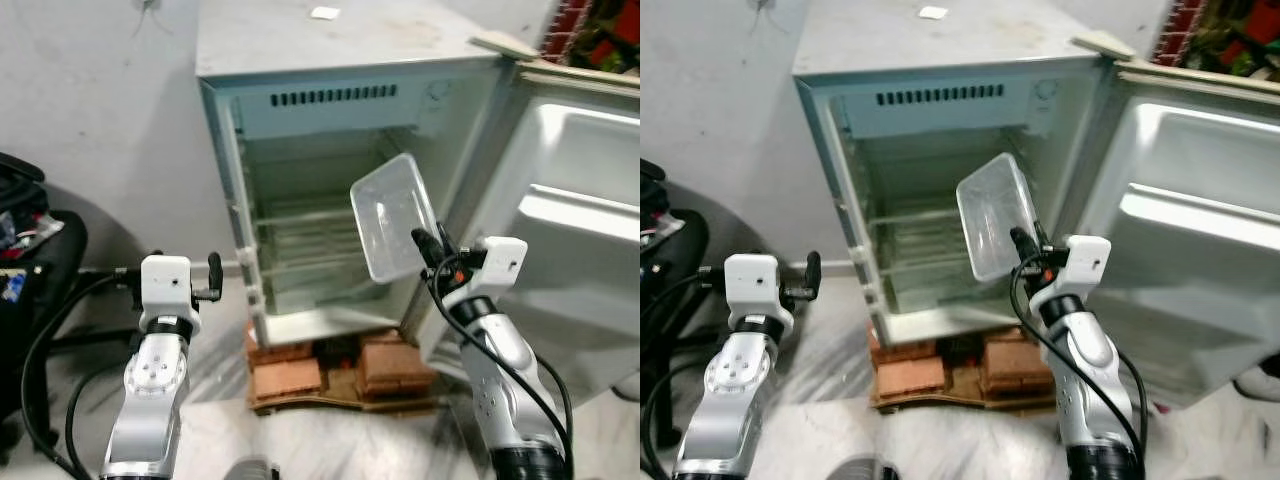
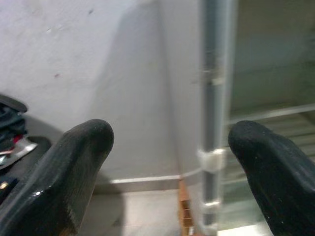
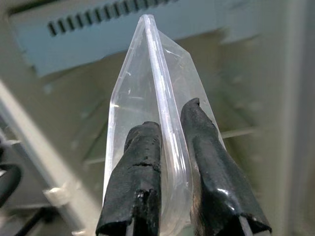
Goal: Restocking fridge
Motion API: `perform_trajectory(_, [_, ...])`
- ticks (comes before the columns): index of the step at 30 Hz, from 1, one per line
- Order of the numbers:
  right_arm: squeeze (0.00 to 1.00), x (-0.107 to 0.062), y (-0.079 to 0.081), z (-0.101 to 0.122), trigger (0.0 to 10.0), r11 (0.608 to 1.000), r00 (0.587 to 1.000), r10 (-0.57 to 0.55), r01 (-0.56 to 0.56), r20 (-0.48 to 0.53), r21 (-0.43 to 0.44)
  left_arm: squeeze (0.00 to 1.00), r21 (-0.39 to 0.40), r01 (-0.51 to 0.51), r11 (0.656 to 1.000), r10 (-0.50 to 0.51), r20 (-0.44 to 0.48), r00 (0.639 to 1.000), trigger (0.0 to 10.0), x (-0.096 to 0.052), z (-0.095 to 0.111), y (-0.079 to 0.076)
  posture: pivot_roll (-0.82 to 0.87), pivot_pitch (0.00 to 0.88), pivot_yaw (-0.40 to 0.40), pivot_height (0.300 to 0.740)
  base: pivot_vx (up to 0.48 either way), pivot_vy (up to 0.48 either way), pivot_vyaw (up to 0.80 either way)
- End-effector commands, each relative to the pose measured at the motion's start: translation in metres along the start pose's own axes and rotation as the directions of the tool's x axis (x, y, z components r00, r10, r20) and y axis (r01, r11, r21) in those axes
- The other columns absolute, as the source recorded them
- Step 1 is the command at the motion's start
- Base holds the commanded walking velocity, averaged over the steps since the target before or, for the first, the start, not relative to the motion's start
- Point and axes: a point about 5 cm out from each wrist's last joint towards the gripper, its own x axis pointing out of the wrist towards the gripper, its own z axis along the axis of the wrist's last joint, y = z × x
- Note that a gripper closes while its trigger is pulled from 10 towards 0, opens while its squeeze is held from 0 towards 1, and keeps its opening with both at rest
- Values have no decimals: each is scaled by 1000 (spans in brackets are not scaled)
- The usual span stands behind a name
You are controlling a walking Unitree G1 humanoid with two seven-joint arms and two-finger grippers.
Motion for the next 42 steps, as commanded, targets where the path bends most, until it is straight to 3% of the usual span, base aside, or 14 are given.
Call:
perform_trajectory(1, [0,1,5,-3,10000,1000,999,31,-31,-16,-6,0,-4,-16,1000,16,-6,1000,10000,-1,0,6,100,44,-16,740,247,412,0])
perform_trajectory(10, [0,-1,6,-10,10000,999,998,46,-46,-49,-8,0,-3,-18,1000,18,-13,1000,10000,-3,-1,5,100,41,-17,740,250,403,0])
perform_trajectory(24, [0,0,4,-12,10000,998,997,56,-58,-61,-28,0,4,-28,1000,28,-24,999,10000,-4,-2,5,103,40,-24,740,0,0,0])
perform_trajectory(42, [0,1,6,-18,10000,999,995,49,-50,-85,0,0,6,-25,1000,25,-32,999,10000,-8,-3,4,103,64,-21,740,0,0,590])
